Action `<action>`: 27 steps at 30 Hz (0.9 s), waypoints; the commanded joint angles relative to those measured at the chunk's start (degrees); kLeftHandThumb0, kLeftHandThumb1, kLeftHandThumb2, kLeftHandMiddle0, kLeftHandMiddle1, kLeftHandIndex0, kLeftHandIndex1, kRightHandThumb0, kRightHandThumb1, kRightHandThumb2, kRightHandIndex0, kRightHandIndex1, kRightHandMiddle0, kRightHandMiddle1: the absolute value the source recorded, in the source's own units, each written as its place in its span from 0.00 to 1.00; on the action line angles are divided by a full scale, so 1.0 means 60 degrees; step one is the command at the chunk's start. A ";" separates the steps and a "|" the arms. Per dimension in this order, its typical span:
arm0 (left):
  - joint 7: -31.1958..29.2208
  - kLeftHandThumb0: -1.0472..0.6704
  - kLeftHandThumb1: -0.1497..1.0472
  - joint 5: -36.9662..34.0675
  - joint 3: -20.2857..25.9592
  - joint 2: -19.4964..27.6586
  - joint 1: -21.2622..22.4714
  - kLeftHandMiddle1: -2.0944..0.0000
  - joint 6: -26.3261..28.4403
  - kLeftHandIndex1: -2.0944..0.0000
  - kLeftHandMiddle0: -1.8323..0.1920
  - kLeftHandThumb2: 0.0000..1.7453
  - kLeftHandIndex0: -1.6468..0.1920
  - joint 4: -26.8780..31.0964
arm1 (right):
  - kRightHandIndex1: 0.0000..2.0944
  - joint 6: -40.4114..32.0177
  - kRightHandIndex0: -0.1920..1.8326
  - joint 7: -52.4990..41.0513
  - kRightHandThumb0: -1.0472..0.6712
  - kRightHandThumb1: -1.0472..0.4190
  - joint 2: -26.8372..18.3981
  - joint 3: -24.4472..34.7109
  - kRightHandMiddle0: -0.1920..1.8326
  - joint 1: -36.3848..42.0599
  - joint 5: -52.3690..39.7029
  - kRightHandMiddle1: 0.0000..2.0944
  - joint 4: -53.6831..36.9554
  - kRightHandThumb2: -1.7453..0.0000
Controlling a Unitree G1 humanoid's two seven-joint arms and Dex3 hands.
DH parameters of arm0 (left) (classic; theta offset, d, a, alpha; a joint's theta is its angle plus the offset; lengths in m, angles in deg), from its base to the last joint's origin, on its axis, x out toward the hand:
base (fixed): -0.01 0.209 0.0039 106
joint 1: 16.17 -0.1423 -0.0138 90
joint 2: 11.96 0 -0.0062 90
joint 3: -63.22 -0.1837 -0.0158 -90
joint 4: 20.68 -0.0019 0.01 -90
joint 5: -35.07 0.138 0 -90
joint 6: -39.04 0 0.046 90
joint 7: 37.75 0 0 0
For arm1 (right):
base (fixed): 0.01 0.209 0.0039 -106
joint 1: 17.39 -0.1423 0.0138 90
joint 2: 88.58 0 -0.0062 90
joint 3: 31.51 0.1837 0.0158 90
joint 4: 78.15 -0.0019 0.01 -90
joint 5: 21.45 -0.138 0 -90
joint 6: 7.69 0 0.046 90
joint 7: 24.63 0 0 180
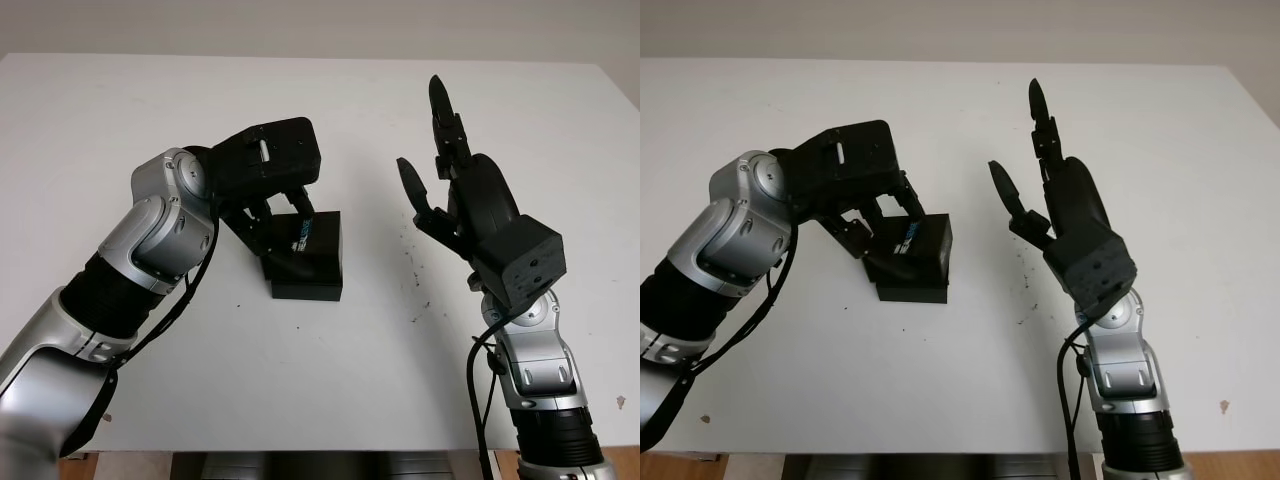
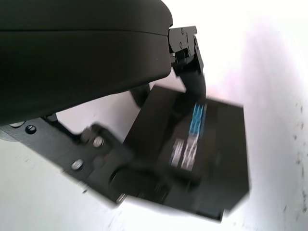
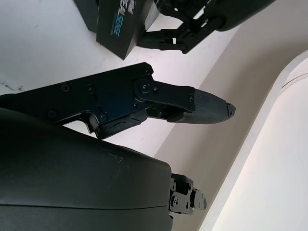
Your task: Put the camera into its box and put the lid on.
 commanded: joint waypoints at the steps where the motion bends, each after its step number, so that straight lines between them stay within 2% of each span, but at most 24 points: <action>1: -0.0234 0.28 1.00 -0.0175 -0.0166 -0.0096 0.0218 0.58 0.0079 0.66 1.00 0.22 1.00 0.0445 | 0.03 -0.0027 0.03 0.0015 0.19 0.00 0.0031 0.0004 0.03 0.0057 -0.0034 0.03 -0.0230 0.68; 5: -0.0293 0.27 1.00 -0.0355 -0.0190 0.0025 0.0131 0.46 0.0141 0.59 1.00 0.20 1.00 0.0819 | 0.03 -0.0022 0.03 0.0039 0.19 0.00 0.0047 -0.0012 0.03 0.0038 0.0021 0.03 -0.0201 0.68; 6: -0.0342 0.27 1.00 -0.0413 -0.0204 0.0059 0.0137 0.46 0.0236 0.61 1.00 0.20 1.00 0.0915 | 0.03 0.0002 0.03 0.0044 0.19 0.00 0.0040 -0.0022 0.03 0.0035 0.0050 0.03 -0.0190 0.68; 8: -0.0383 0.26 1.00 -0.0533 -0.0209 0.0125 0.0127 0.57 0.0326 0.75 1.00 0.20 1.00 0.1055 | 0.03 0.0050 0.03 0.0055 0.19 0.00 0.0047 -0.0038 0.03 0.0030 0.0083 0.03 -0.0168 0.68; 9: -0.0368 0.27 1.00 -0.0593 -0.0203 0.0150 0.0107 0.71 0.0346 0.88 1.00 0.21 1.00 0.1122 | 0.03 0.0005 0.03 0.0066 0.19 0.00 0.0052 -0.0050 0.03 0.0035 0.0118 0.03 -0.0189 0.68; 11: -0.0322 0.27 1.00 -0.0723 -0.0180 0.0205 0.0063 0.80 0.0321 0.97 1.00 0.22 1.00 0.1192 | 0.03 -0.0015 0.03 0.0080 0.19 0.00 0.0058 -0.0062 0.03 0.0045 0.0156 0.03 -0.0193 0.68; 12: -0.0305 0.27 1.00 -0.0767 -0.0193 0.0236 0.0054 0.82 0.0318 0.99 1.00 0.22 1.00 0.1208 | 0.03 -0.0041 0.04 0.0076 0.19 0.00 0.0056 -0.0065 0.03 0.0056 0.0168 0.03 -0.0209 0.68; 14: -0.0320 0.27 1.00 -0.0890 -0.0205 0.0279 0.0066 0.81 0.0476 0.99 1.00 0.22 0.99 0.1267 | 0.03 -0.0041 0.03 0.0074 0.19 0.00 0.0049 -0.0065 0.03 0.0070 0.0182 0.03 -0.0224 0.68; 16: -0.0480 0.28 1.00 -0.1087 -0.0229 0.0386 0.0175 0.93 0.0927 1.00 1.00 0.22 1.00 0.1452 | 0.03 -0.0040 0.03 0.0068 0.19 0.00 0.0049 -0.0054 0.03 0.0072 0.0173 0.03 -0.0229 0.68; 19: -0.0679 0.29 1.00 -0.1419 -0.0241 0.0592 0.0328 0.99 0.1544 1.00 1.00 0.20 1.00 0.1802 | 0.03 -0.0002 0.03 0.0081 0.19 0.00 0.0037 -0.0051 0.03 0.0059 0.0199 0.03 -0.0188 0.68; 23: -0.0838 0.29 1.00 -0.1899 -0.0226 0.0982 0.0429 0.98 0.1751 1.00 0.98 0.20 1.00 0.2241 | 0.03 -0.0010 0.03 0.0135 0.19 0.00 0.0027 -0.0060 0.03 0.0040 0.0287 0.03 -0.0126 0.69; 27: -0.1092 0.29 1.00 -0.2187 -0.0319 0.1569 0.0550 0.95 0.1345 0.96 0.91 0.22 0.91 0.2742 | 0.03 0.0123 0.04 0.0197 0.19 0.00 -0.0017 -0.0094 0.04 0.0021 0.0480 0.03 -0.0020 0.68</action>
